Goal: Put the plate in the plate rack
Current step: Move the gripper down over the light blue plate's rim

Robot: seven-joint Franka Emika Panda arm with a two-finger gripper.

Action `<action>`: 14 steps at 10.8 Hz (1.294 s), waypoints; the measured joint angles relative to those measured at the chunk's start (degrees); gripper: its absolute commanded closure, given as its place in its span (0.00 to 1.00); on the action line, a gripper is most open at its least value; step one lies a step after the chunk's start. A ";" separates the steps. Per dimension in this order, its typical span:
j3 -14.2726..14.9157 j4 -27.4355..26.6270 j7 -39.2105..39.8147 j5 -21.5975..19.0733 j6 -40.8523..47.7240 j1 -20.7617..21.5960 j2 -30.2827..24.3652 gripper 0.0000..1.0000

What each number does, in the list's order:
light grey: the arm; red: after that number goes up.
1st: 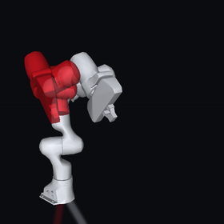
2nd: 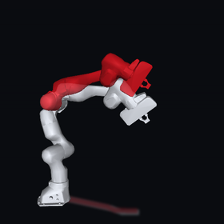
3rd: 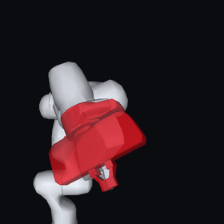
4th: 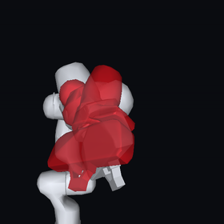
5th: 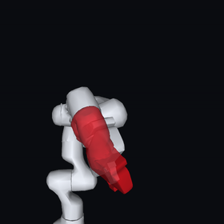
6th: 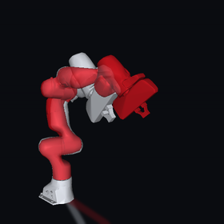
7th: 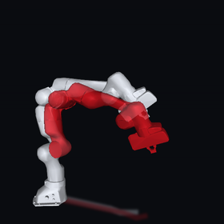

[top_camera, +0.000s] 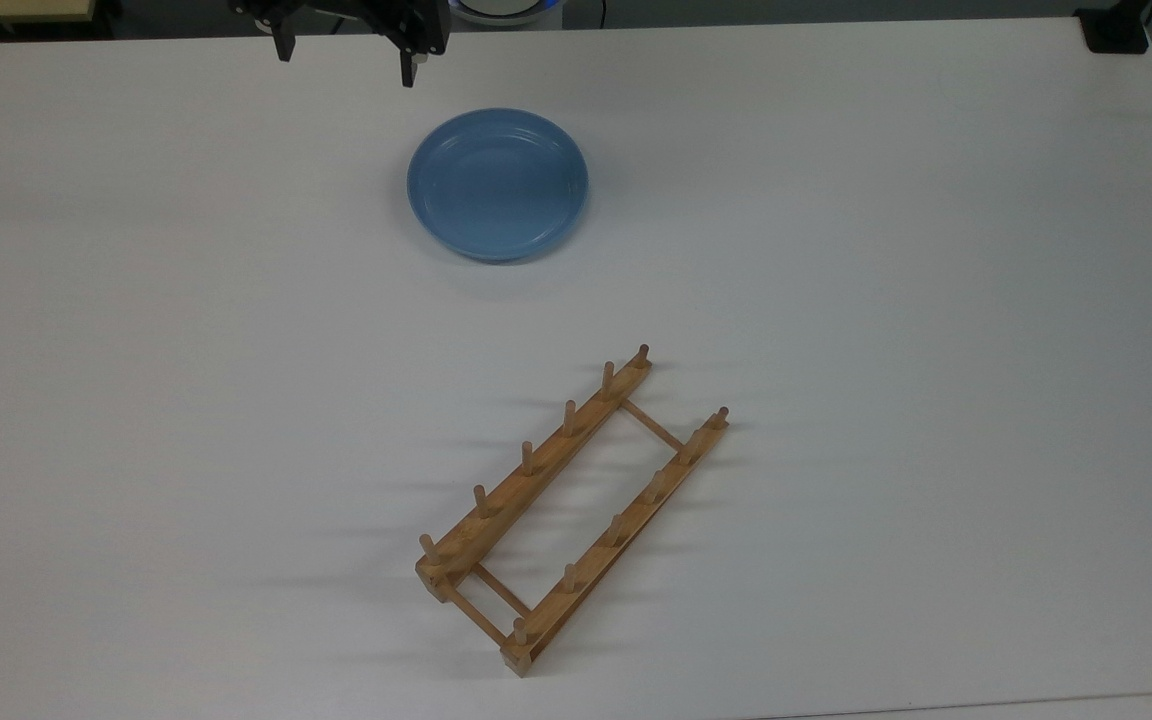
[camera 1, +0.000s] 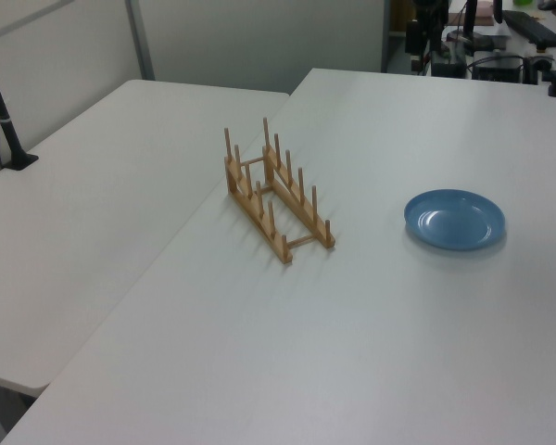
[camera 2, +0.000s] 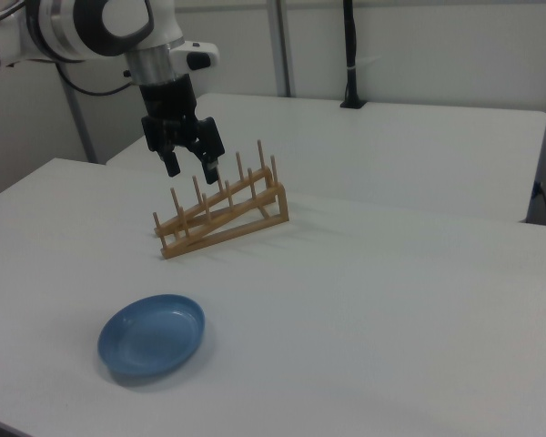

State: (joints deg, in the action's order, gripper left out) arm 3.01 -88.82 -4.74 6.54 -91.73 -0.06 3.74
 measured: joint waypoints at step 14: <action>-0.05 -0.94 8.37 -0.63 0.00 0.00 0.06 0.00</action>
State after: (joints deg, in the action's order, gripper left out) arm 2.96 -89.76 3.63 5.92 -91.73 -0.06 3.80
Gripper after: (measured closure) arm 0.000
